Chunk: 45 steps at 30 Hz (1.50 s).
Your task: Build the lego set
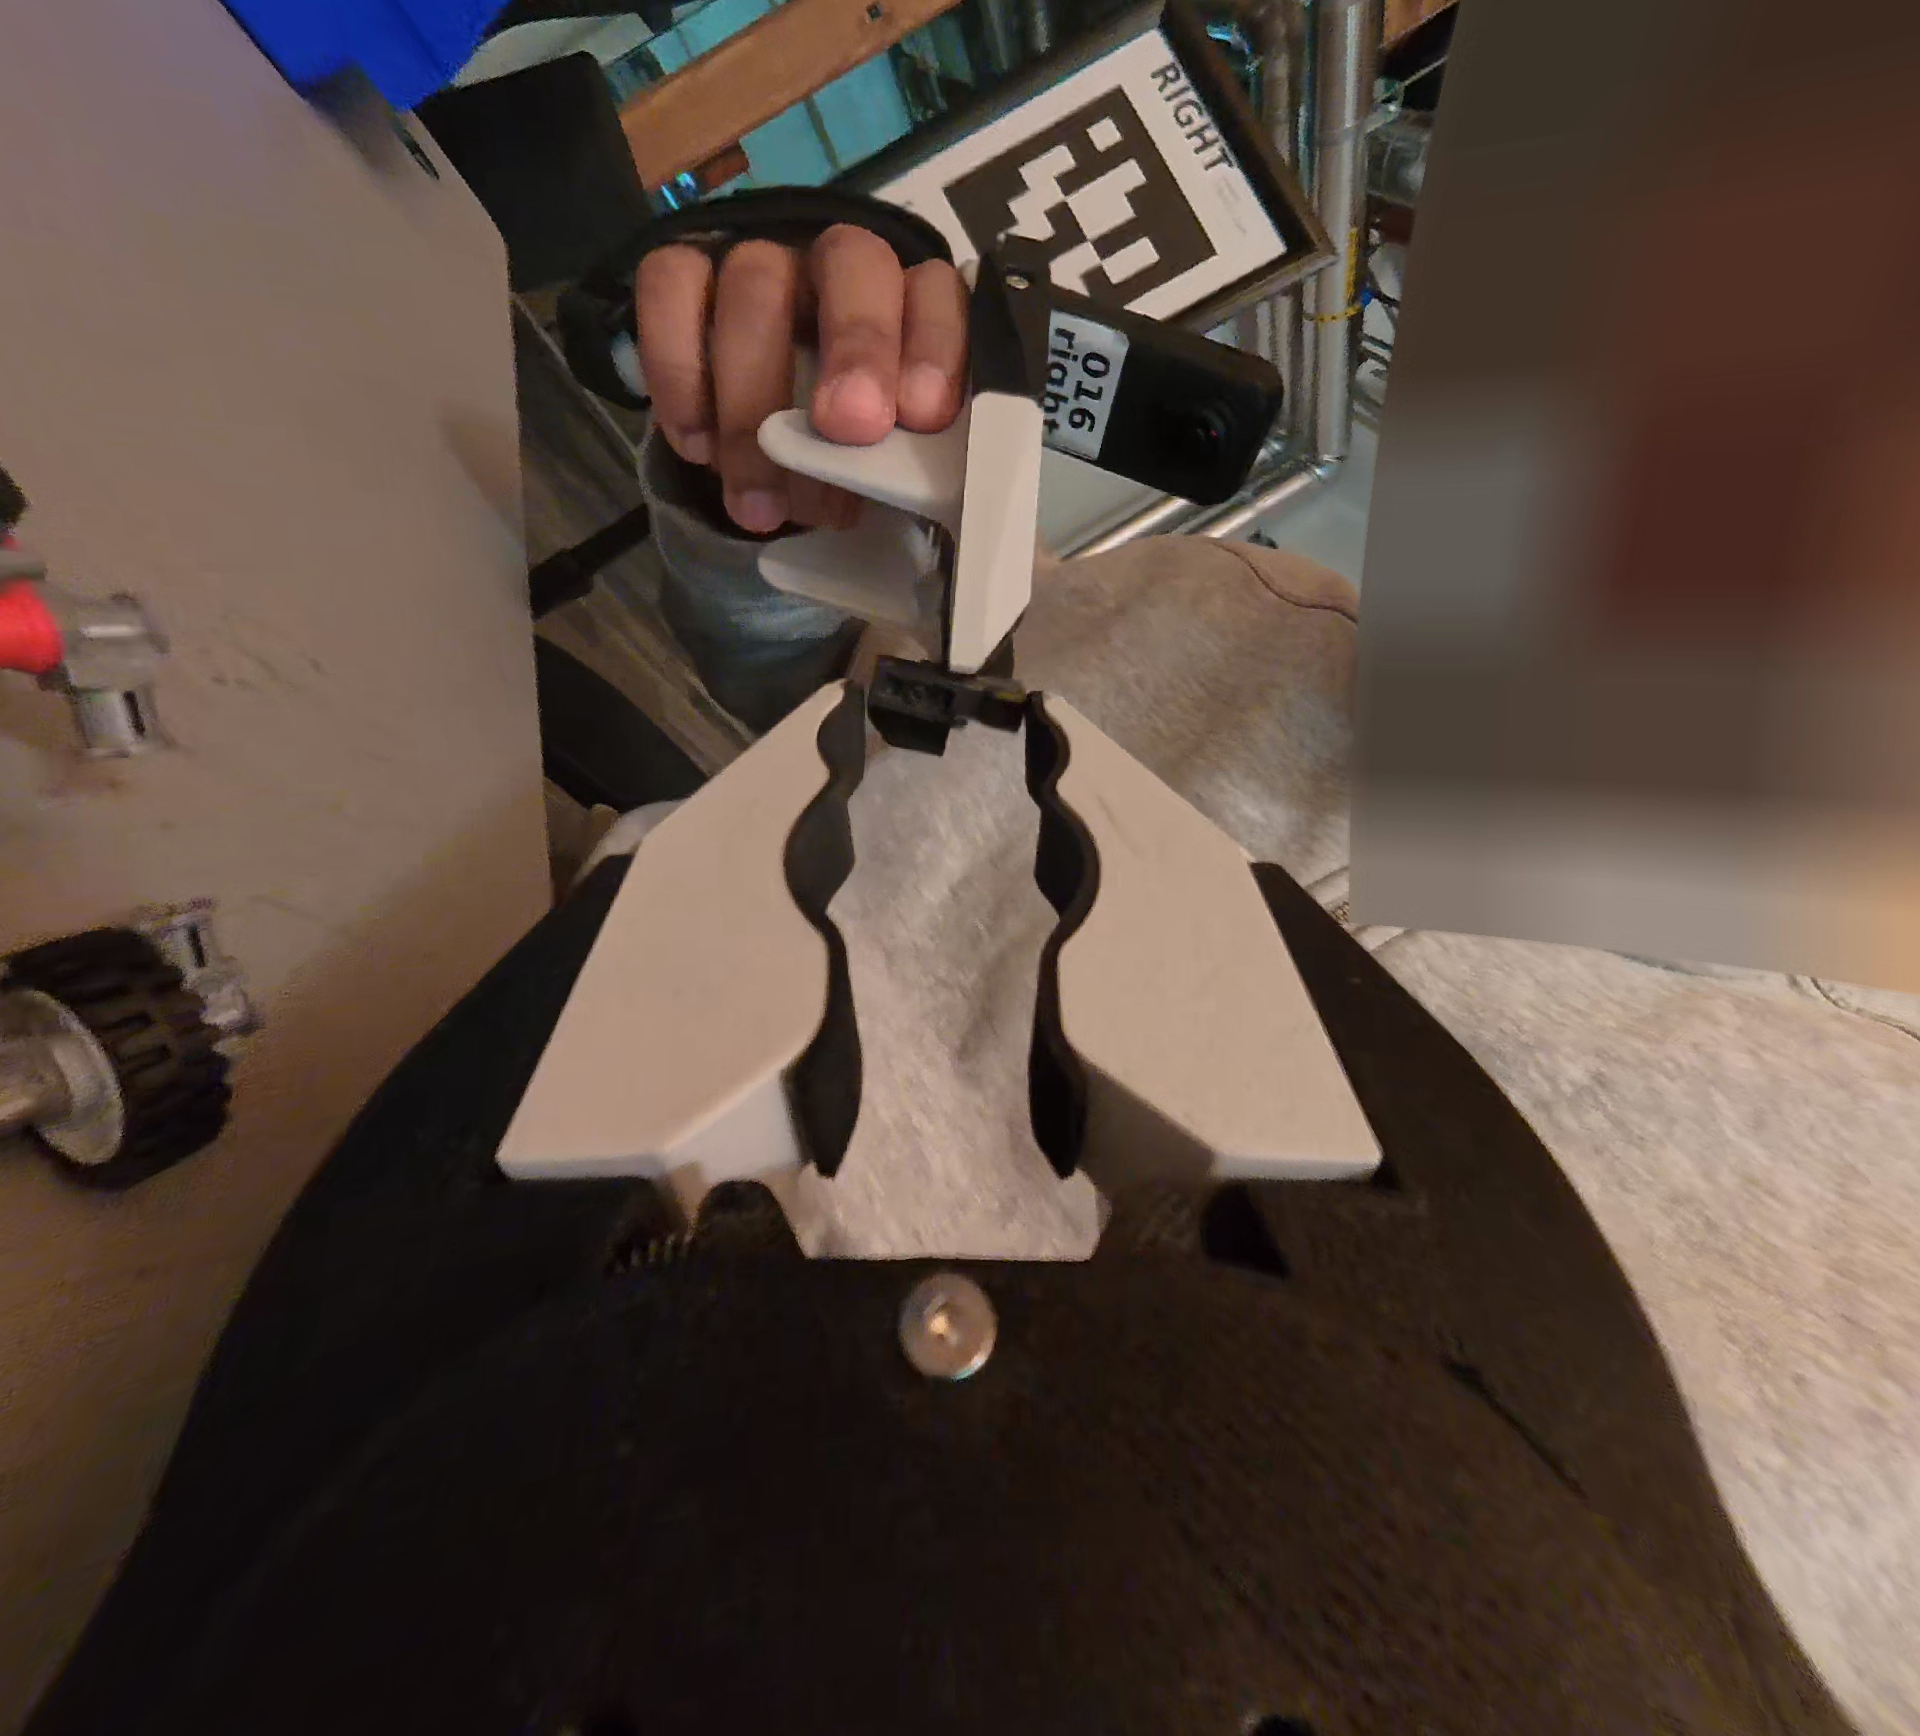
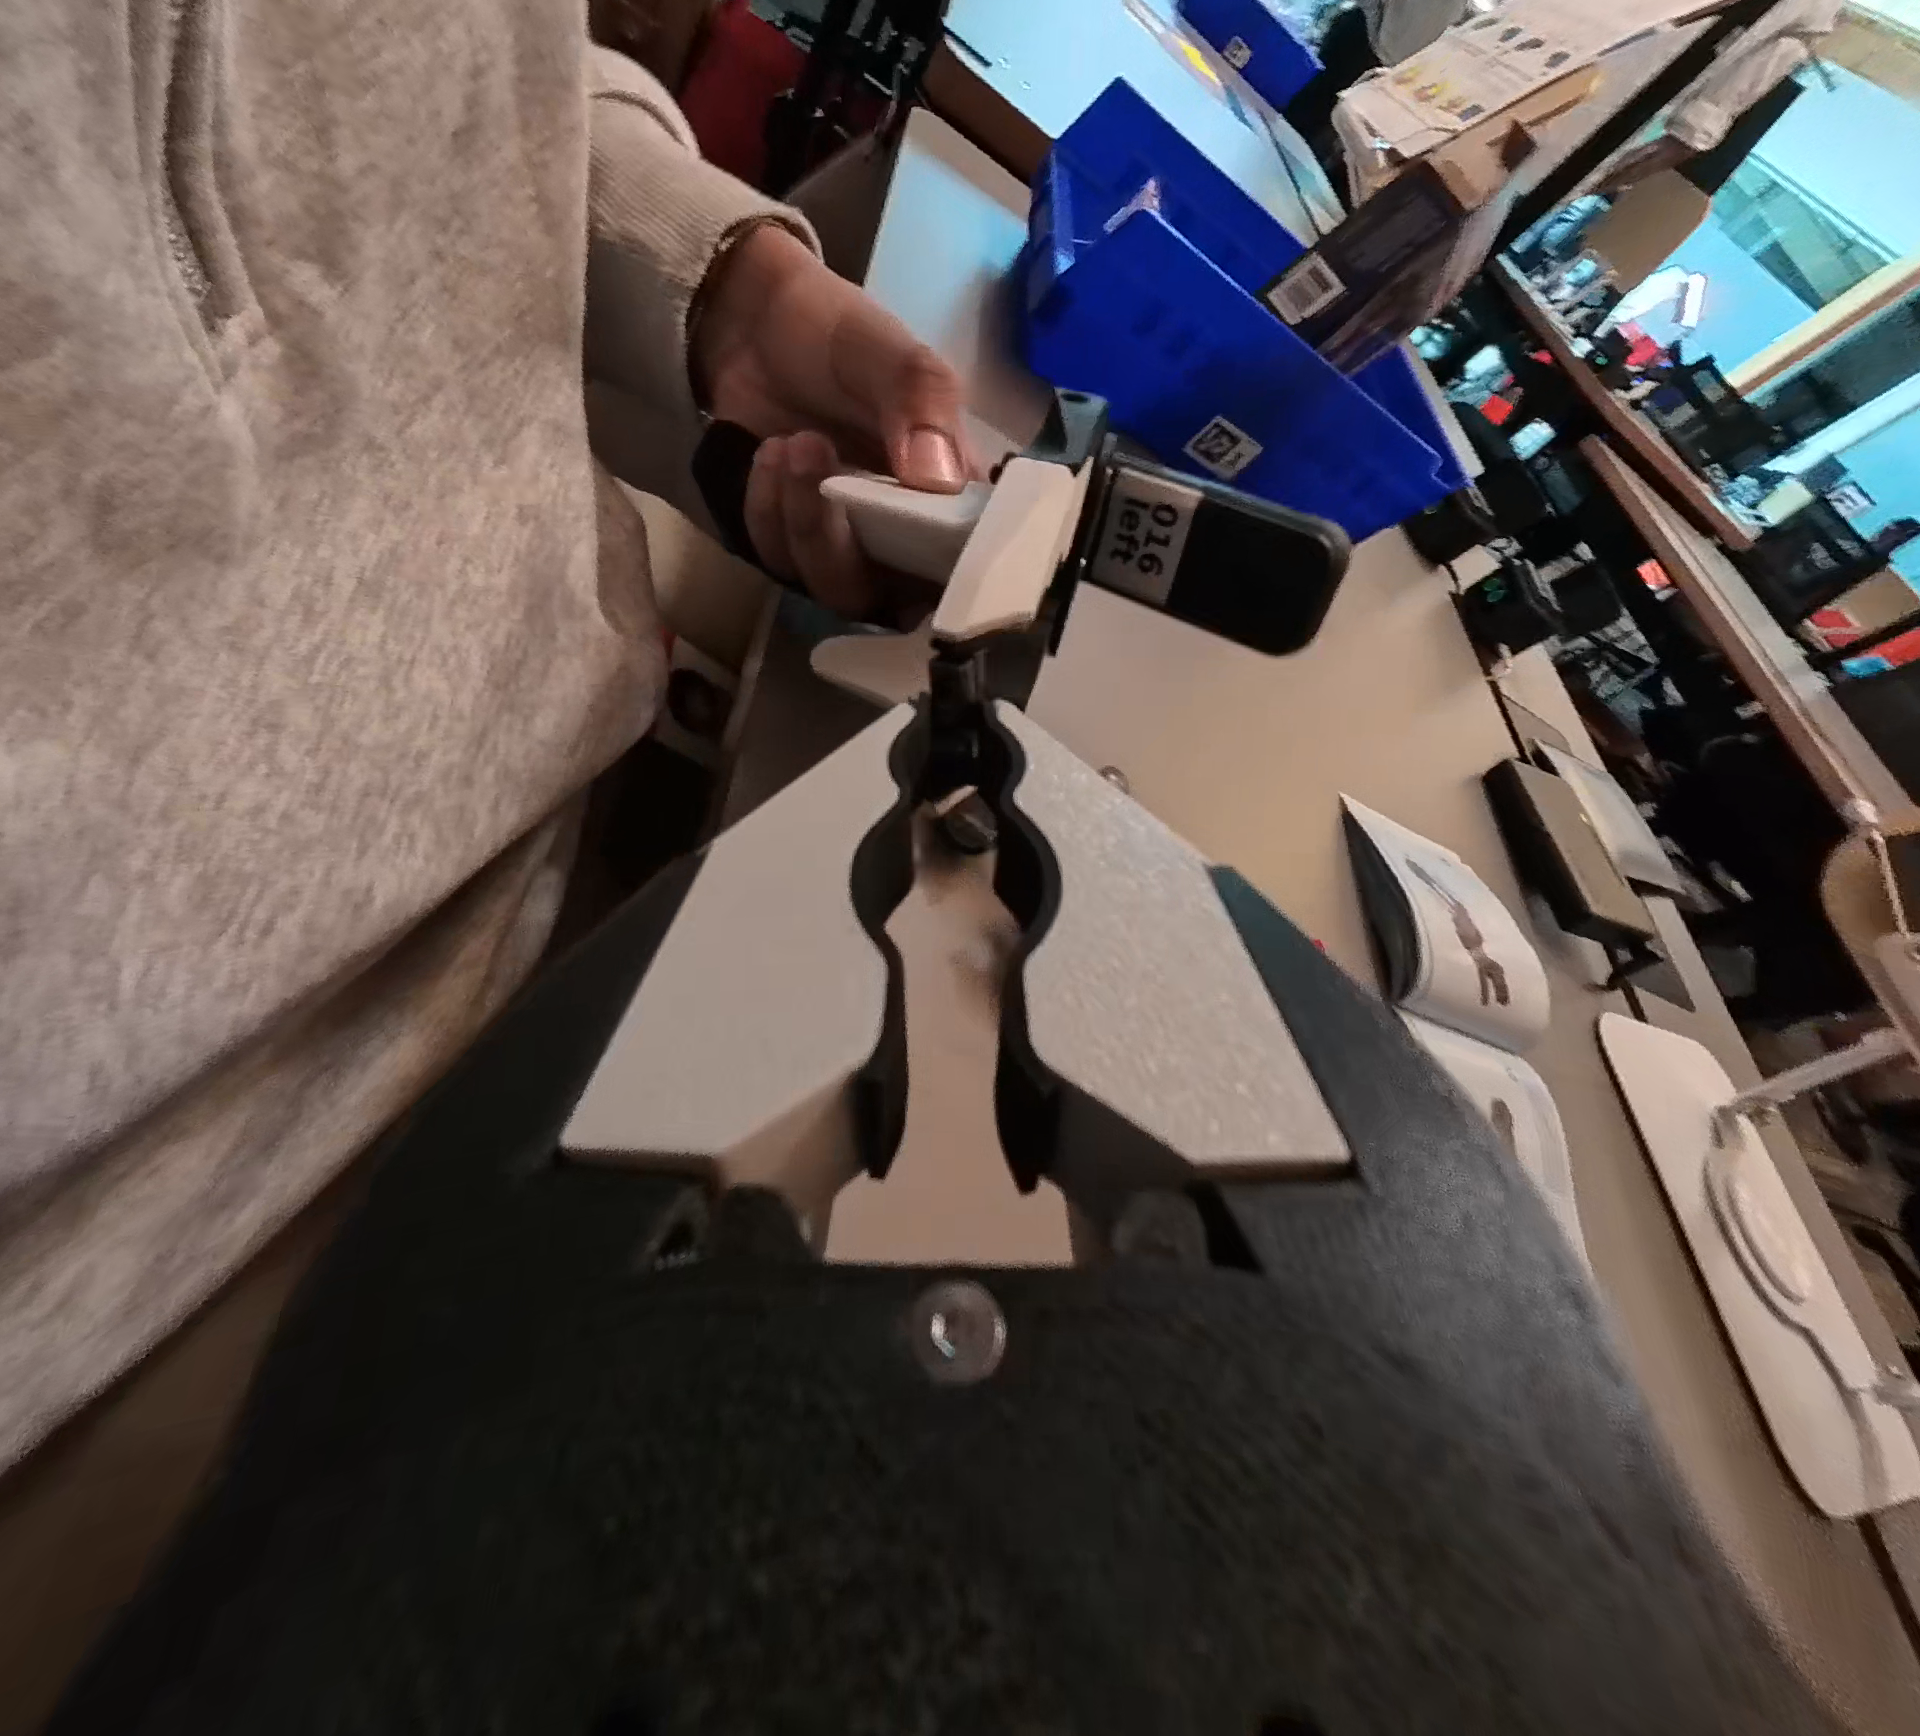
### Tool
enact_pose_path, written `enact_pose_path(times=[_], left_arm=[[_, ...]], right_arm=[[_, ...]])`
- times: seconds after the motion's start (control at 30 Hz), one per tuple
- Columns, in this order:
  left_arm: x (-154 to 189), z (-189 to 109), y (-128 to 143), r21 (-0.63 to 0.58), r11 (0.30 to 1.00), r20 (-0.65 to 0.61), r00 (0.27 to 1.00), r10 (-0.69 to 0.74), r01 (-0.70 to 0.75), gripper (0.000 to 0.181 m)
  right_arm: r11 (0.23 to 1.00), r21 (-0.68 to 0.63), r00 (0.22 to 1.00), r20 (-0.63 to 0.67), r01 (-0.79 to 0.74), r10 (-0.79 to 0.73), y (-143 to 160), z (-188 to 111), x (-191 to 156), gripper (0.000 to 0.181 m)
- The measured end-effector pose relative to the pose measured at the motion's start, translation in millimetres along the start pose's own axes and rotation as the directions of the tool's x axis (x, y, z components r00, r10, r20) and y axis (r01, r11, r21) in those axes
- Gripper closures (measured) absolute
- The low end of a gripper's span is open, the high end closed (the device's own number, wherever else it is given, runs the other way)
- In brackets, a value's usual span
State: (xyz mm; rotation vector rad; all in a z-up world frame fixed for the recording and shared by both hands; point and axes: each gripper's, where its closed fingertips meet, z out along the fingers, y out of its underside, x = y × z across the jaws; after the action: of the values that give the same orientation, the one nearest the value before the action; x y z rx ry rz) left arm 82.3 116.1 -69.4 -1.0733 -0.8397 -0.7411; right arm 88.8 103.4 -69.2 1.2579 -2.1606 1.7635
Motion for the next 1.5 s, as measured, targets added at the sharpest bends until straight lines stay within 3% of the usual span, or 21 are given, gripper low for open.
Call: enact_pose_path(times=[0.17,0.27,0.37,0.5,0.63,0.8,1.03,1.5], left_arm=[[-4,-19,-25,0.078,0.987,0.175,0.976,0.129,-0.144,0.142],[-25,-44,-45,0.102,0.966,0.408,0.895,0.179,-0.24,0.127],[-50,-61,-52,0.004,0.95,0.616,0.749,0.244,-0.313,0.104],[-78,-64,-45,-0.175,0.936,0.724,0.605,0.332,-0.305,0.097],[-95,-58,-39,-0.259,0.929,0.731,0.574,0.368,-0.264,0.097],[-103,-57,-38,-0.312,0.916,0.74,0.539,0.401,-0.252,0.115],[-104,-57,-39,-0.294,0.924,0.74,0.553,0.382,-0.245,0.126],[-100,-61,-34,-0.268,0.934,0.755,0.551,0.355,-0.235,0.127]], right_arm=[[0.995,-0.102,0.987,-0.161,-0.01,-0.006,28,-7,23,0.176],[0.924,-0.344,0.945,-0.211,0.167,-0.249,62,0,28,0.176],[0.803,-0.489,0.866,-0.168,0.341,-0.47,82,15,27,0.176],[0.772,-0.518,0.859,-0.128,0.368,-0.495,92,25,30,0.176],[0.767,-0.513,0.865,-0.089,0.385,-0.494,96,27,31,0.176],[0.729,-0.533,0.85,-0.034,0.429,-0.525,108,27,29,0.175],[0.726,-0.533,0.856,-0.005,0.436,-0.517,108,33,28,0.176],[0.669,-0.563,0.832,0.062,0.485,-0.551,107,35,23,0.176]])
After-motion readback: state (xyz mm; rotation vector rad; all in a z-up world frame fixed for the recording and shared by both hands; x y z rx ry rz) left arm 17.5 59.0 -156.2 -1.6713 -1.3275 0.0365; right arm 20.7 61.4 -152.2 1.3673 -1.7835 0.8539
